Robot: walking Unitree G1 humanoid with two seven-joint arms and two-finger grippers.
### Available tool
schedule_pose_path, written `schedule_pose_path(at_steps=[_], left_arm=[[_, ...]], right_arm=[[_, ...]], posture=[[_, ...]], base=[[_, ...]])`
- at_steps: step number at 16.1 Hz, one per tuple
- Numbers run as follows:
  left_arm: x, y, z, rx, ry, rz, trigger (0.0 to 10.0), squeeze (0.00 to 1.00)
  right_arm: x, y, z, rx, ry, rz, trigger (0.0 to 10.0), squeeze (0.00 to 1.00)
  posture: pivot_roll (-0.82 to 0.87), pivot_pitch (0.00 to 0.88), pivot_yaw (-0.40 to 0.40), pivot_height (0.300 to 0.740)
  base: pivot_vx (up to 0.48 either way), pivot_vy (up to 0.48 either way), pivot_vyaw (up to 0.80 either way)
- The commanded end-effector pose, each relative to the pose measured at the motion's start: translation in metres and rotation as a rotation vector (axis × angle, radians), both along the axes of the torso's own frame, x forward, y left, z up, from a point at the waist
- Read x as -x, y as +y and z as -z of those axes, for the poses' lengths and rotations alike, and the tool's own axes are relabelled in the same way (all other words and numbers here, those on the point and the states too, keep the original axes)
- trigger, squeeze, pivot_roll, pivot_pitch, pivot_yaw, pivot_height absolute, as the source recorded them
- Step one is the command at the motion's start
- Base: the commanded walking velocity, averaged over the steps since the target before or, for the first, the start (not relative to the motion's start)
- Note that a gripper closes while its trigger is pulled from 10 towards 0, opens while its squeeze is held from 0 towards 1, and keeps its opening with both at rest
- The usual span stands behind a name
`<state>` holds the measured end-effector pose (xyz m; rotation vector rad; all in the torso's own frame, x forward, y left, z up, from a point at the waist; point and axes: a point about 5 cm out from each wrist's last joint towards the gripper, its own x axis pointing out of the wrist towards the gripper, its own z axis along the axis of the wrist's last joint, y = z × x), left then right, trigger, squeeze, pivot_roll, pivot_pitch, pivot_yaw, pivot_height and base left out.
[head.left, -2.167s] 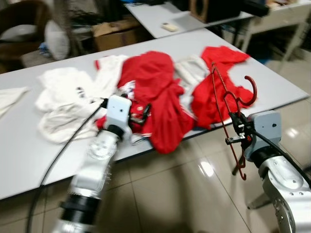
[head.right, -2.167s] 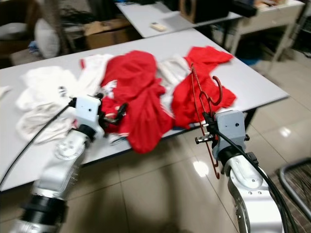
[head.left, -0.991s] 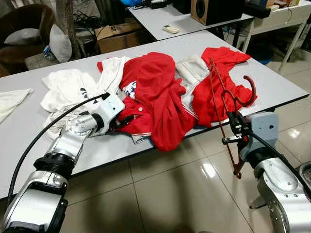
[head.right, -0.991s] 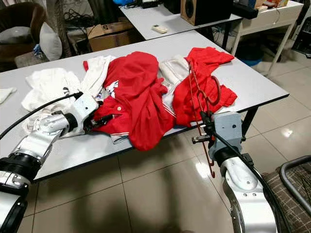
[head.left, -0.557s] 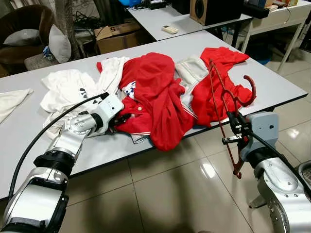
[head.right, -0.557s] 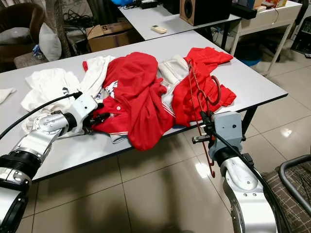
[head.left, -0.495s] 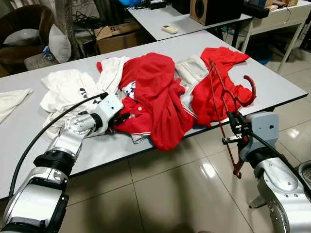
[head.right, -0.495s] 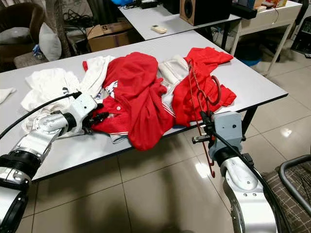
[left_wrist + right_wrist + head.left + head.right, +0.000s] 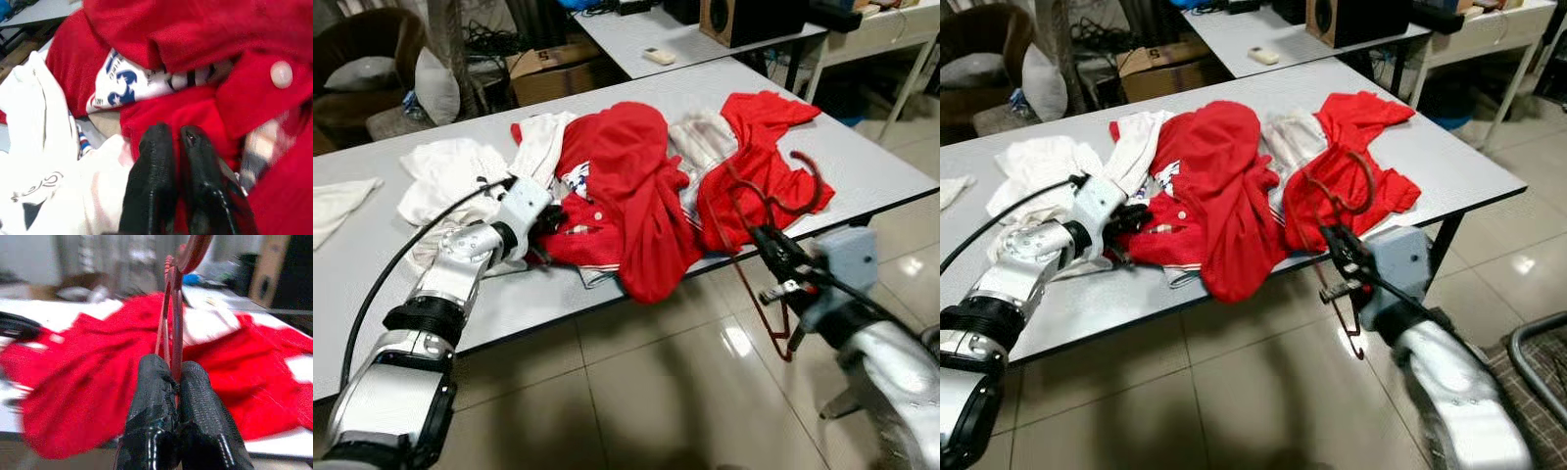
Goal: Hang hanger
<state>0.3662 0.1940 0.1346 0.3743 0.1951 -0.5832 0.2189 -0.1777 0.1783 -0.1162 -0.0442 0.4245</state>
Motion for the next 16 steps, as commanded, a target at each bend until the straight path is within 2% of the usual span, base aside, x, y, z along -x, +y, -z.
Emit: schedule_pose_path(at_steps=[1, 2, 3, 4, 7, 10, 11, 13, 16], left_arm=[[-0.006, 0.003, -0.019, 0.060, -0.041, -0.016, 0.0, 0.00], [-0.008, 0.002, -0.025, 0.100, -0.052, -0.018, 0.0, 0.00], [-0.010, -0.001, -0.040, 0.137, -0.095, -0.008, 0.0, 0.00], [-0.010, -0.001, -0.043, 0.145, -0.105, -0.005, 0.0, 0.00], [-0.013, -0.005, -0.080, 0.248, -0.189, 0.021, 0.0, 0.00], [-0.010, -0.008, -0.103, 0.262, -0.240, 0.050, 0.0, 0.00], [-0.007, -0.010, -0.112, 0.267, -0.254, 0.065, 0.0, 0.00], [0.003, -0.019, -0.121, 0.224, -0.259, 0.131, 0.0, 0.00], [0.012, -0.028, -0.136, 0.192, -0.301, 0.183, 0.0, 0.00]], right_arm=[[0.007, 0.002, -0.010, -0.026, -0.023, -0.079, 10.0, 0.00], [0.014, 0.001, -0.013, -0.025, -0.009, -0.147, 10.0, 0.00], [0.024, -0.002, -0.016, 0.019, 0.035, -0.251, 10.0, 0.00], [0.025, -0.002, -0.016, 0.027, 0.042, -0.267, 10.0, 0.00], [0.036, 0.000, -0.015, 0.052, 0.120, -0.377, 10.0, 0.00], [0.040, 0.001, -0.010, 0.053, 0.183, -0.415, 10.0, 0.00], [0.040, 0.000, -0.007, 0.055, 0.213, -0.418, 10.0, 0.00], [0.028, 0.001, -0.001, 0.034, 0.244, -0.347, 10.0, 0.00], [0.015, 0.015, 0.007, 0.005, 0.269, -0.327, 10.0, 0.00]], posture=[[-0.15, 0.000, 0.165, 0.740], [-0.15, 0.000, 0.168, 0.740], [-0.15, 0.000, 0.168, 0.740], [-0.15, 0.000, 0.167, 0.740], [-0.15, 0.000, 0.162, 0.740], [-0.14, 0.000, 0.161, 0.740], [-0.14, 0.000, 0.161, 0.740], [-0.14, 0.000, 0.160, 0.740], [-0.12, 0.000, 0.141, 0.740]], base=[[0.000, 0.000, 0.00], [0.000, 0.000, 0.00], [0.000, 0.000, 0.00], [0.000, 0.000, 0.00], [0.000, 0.000, 0.00], [0.000, 0.000, 0.00], [0.000, 0.000, 0.00], [0.000, 0.000, 0.00], [0.000, 0.000, 0.00]])
